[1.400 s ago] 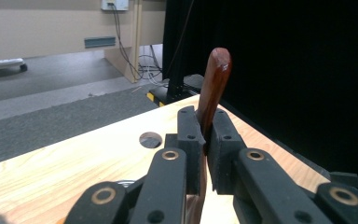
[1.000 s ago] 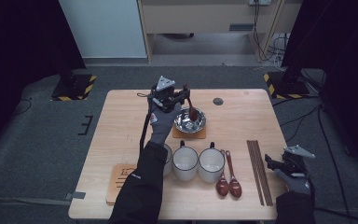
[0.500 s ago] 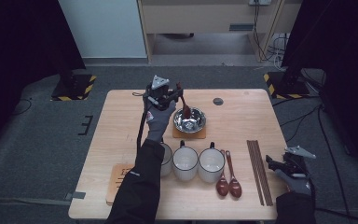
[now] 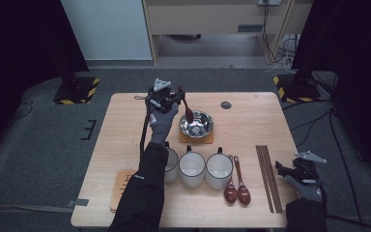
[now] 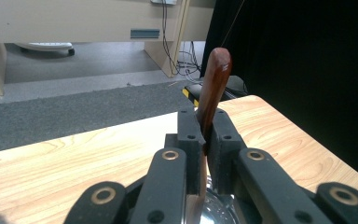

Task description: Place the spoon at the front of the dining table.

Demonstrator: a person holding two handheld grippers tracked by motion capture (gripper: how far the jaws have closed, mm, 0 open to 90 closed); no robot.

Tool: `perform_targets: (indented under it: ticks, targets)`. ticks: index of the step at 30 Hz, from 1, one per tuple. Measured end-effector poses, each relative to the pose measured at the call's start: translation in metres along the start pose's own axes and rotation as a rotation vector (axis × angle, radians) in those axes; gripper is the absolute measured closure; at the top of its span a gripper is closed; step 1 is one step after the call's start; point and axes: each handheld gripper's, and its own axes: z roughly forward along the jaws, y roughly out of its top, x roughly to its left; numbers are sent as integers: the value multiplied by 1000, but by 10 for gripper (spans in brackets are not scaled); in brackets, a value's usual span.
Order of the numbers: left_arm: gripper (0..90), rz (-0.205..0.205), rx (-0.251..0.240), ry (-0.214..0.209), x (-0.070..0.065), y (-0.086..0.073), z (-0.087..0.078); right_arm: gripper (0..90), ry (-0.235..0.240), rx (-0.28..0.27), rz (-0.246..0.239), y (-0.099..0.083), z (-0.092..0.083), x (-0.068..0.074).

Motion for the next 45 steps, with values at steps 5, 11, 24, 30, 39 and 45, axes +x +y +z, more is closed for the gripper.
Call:
perform_targets:
  ticks: [5,11,24,30,39,45]
  targets:
    - [838,-4,15,9,4,-4,6,167,2,26,-9,0,2,0]
    - [838,-3,29,13,5,-8,11,163,3,38,-14,0,2,0]
    - [838,-22,53,23,8,-15,21,140,13,46,-16,0,2,1]
    - [837,-20,69,18,8,-20,26,125,14,48,-17,0,2,2]
    - [837,1,98,18,9,-27,32,102,22,56,-23,0,3,2]
    - [837,0,108,22,12,-31,32,104,17,54,-19,0,3,2]
